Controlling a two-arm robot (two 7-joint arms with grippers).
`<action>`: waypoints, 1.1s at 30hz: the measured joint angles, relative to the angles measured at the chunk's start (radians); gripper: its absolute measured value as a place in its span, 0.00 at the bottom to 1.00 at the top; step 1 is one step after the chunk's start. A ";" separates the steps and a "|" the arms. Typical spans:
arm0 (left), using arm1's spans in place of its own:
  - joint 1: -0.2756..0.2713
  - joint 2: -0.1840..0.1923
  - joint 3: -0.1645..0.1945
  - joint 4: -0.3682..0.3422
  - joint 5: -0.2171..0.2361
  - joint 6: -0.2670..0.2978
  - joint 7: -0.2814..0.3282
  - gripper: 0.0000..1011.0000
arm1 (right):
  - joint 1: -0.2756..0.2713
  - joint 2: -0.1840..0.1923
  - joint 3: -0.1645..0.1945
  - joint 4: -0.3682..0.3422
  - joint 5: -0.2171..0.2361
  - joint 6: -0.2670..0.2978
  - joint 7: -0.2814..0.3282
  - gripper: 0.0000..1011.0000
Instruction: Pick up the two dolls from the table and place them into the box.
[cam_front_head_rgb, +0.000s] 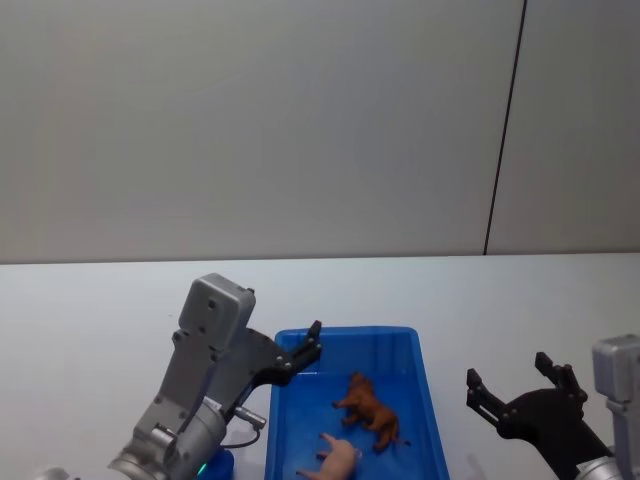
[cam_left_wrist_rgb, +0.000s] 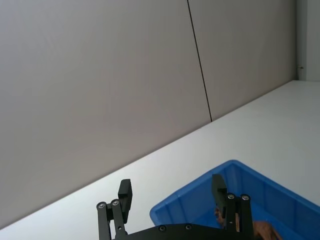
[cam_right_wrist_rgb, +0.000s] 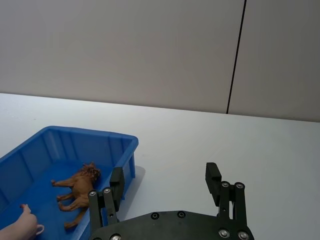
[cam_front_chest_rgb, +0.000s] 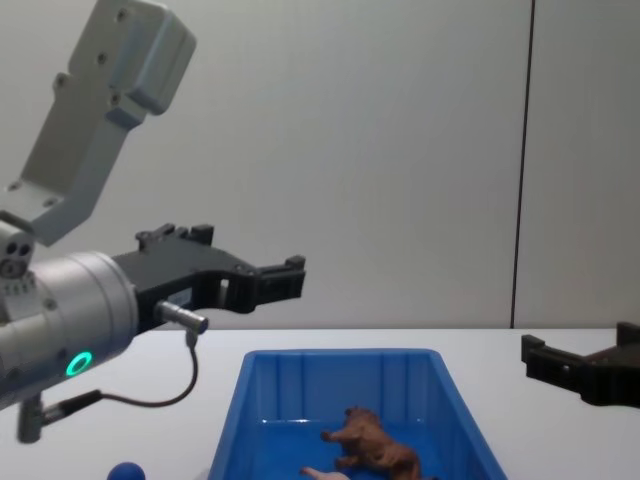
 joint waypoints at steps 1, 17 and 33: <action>0.006 0.005 -0.003 -0.009 -0.008 0.019 0.004 0.99 | -0.002 0.001 0.000 -0.002 0.000 -0.001 -0.002 0.99; 0.100 0.083 -0.043 -0.103 -0.147 0.149 0.094 0.99 | -0.012 0.006 0.003 -0.010 0.003 -0.009 -0.016 0.99; 0.172 0.126 -0.063 -0.103 -0.241 0.210 0.113 0.99 | -0.015 0.007 0.004 -0.012 0.003 -0.011 -0.020 0.99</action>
